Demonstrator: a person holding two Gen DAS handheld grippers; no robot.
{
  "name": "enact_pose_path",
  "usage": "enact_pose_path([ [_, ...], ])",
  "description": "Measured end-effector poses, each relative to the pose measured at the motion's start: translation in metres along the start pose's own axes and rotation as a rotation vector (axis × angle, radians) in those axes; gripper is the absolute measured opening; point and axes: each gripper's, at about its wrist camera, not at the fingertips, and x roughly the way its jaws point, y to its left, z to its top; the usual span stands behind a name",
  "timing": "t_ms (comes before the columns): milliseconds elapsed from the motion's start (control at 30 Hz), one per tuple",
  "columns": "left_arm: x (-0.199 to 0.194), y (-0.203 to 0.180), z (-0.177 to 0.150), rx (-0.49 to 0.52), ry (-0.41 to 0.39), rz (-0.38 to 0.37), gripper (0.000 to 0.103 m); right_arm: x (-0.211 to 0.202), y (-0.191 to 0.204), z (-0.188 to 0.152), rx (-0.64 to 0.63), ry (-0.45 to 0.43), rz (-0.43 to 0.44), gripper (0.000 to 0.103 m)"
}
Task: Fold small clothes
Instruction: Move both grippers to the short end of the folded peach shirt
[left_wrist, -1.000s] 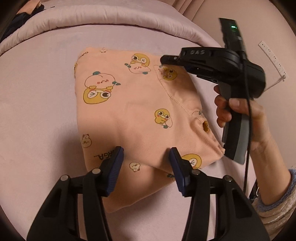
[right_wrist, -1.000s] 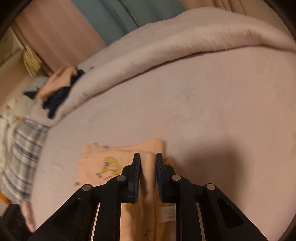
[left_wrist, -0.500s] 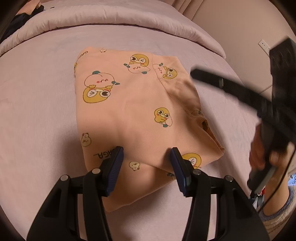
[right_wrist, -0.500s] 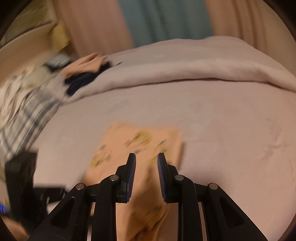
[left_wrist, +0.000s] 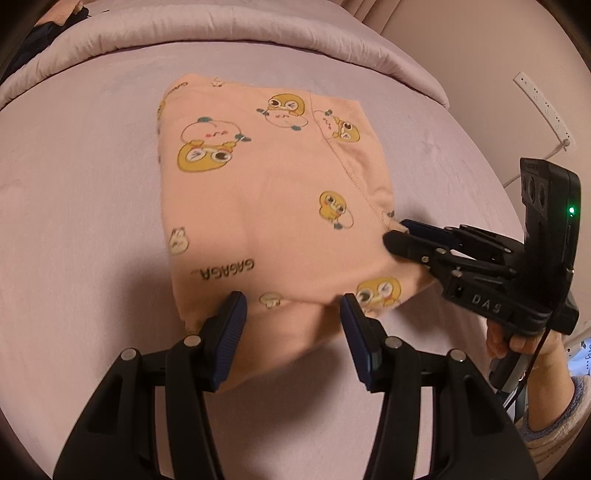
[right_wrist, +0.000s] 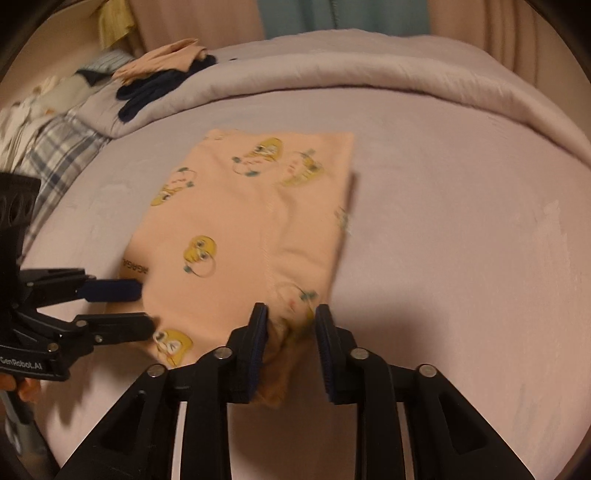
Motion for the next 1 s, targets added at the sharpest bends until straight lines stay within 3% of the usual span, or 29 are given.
enact_pose_path([
  [167, -0.023, 0.000, -0.003, -0.009, -0.070, 0.038, 0.052, -0.017, 0.000, -0.006, 0.016, -0.019, 0.003, 0.028],
  [300, -0.040, 0.006, 0.006, -0.045, -0.156, 0.061, 0.053, -0.034, 0.000, -0.006, 0.043, -0.102, 0.039, 0.028],
  [433, -0.032, 0.016, 0.020, -0.090, -0.174, 0.092, 0.051, -0.037, 0.014, 0.010, 0.038, -0.162, 0.089, 0.028],
  [600, -0.008, 0.023, 0.026, -0.099, -0.143, 0.117, 0.048, -0.017, 0.037, 0.022, 0.003, -0.139, 0.138, 0.028],
  [767, 0.003, 0.024, 0.025, -0.049, -0.119, 0.155, 0.050, 0.012, 0.036, 0.013, 0.005, -0.043, 0.101, 0.028],
  [1000, 0.003, 0.030, 0.025, -0.032, -0.126, 0.163, 0.050, 0.012, 0.025, 0.012, 0.060, -0.050, 0.154, 0.028],
])
